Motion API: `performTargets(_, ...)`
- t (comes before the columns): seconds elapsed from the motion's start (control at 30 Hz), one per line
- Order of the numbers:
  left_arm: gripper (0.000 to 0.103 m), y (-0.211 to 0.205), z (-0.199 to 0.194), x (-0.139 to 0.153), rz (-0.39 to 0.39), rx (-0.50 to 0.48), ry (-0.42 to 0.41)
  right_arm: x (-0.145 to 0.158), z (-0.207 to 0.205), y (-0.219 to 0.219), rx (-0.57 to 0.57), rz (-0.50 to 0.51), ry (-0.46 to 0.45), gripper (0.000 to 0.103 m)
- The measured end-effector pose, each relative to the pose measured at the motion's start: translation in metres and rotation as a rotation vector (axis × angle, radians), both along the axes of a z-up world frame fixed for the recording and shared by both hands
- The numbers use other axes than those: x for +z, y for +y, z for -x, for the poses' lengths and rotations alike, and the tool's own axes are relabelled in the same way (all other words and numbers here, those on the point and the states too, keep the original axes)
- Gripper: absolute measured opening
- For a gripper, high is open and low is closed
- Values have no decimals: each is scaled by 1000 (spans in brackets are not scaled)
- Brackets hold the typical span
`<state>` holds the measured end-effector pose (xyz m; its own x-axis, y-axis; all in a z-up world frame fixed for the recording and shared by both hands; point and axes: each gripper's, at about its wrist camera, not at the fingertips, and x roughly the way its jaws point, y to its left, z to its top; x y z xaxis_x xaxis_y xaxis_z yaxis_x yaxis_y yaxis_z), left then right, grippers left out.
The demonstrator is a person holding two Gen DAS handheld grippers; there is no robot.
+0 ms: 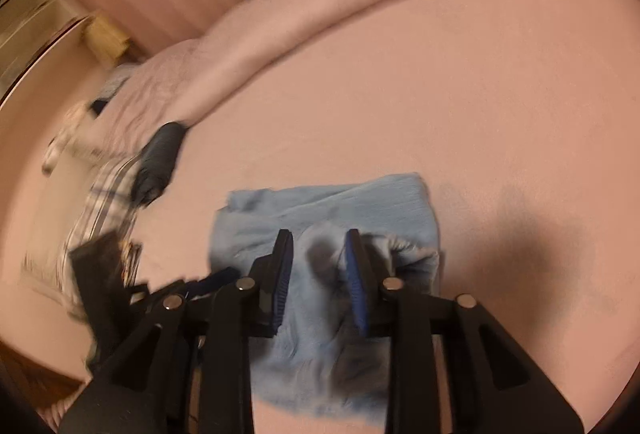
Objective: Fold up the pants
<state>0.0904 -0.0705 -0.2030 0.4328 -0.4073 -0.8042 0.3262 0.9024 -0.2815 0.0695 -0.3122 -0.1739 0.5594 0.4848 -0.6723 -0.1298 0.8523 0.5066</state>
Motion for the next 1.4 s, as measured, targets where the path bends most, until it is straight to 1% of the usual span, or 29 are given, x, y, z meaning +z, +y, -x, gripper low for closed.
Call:
performTargets(0.03,66,1,2,0,-9,3,-7,3,10,6,30,3,-14,35)
performTargets(0.07,66,2,4,-1,-24,9,-15,3,18,13,52,7,-4,35)
performTargets(0.1,66,-2,3,-4,-33,10,-15,-9,27,17,78,50,52,34)
performTargets(0.13,66,-2,3,-6,-33,10,-13,-20,31,22,77,96,75,34)
performTargets(0.17,66,-1,4,-7,-35,12,-12,-30,37,22,79,133,71,34)
performTargets(0.2,66,-1,5,-6,-40,13,-11,-34,43,22,80,139,32,34)
performTargets(0.23,66,1,7,-4,-47,13,-10,-34,45,21,76,130,15,34)
performTargets(0.27,66,3,10,-2,-52,17,-11,-31,45,20,69,119,23,35)
performTargets(0.33,66,7,14,4,-51,26,-25,-23,44,16,60,74,42,43)
performTargets(0.4,66,15,21,12,-43,46,-46,-14,46,9,49,17,32,57)
performTargets(0.43,66,20,22,15,-39,54,-50,-11,46,4,31,-5,25,60)
performTargets(0.47,68,24,23,17,-37,63,-52,-9,48,-2,15,-23,23,67)
performTargets(0.5,70,30,24,19,-34,78,-57,-9,48,-7,-6,-53,28,71)
performTargets(0.53,75,34,27,20,-33,89,-59,-13,47,-14,-34,-84,46,71)
performTargets(0.57,77,38,28,20,-32,100,-57,-15,48,-18,-50,-101,64,72)
performTargets(0.63,77,50,29,17,-23,119,-44,-25,46,-25,-77,-147,111,73)
performTargets(0.7,77,58,29,14,-1,131,-20,-31,47,-29,-92,-160,138,74)
performTargets(0.8,78,73,31,8,60,164,25,-31,53,-31,-98,-156,149,76)
performTargets(0.87,82,80,33,6,90,182,41,-28,54,-31,-97,-156,148,77)
performTargets(0.9,85,84,35,4,119,189,51,-27,55,-31,-99,-154,146,78)
performTargets(0.97,98,92,37,2,180,194,78,-26,55,-30,-101,-155,140,82)
performTargets(1.07,99,101,38,-1,275,211,115,-25,55,-32,-114,-152,138,90)
performTargets(1.13,100,106,39,-3,330,226,143,-26,55,-36,-126,-160,139,93)
performTargets(1.17,100,107,40,-3,339,229,150,-26,55,-39,-129,-165,139,94)
performTargets(1.3,100,102,37,-5,327,218,175,-33,55,-44,-142,-188,148,95)
performTargets(1.33,100,100,36,-8,335,213,191,-35,53,-44,-144,-192,153,95)
performTargets(1.4,100,97,33,-14,379,208,235,-40,51,-45,-153,-187,165,95)
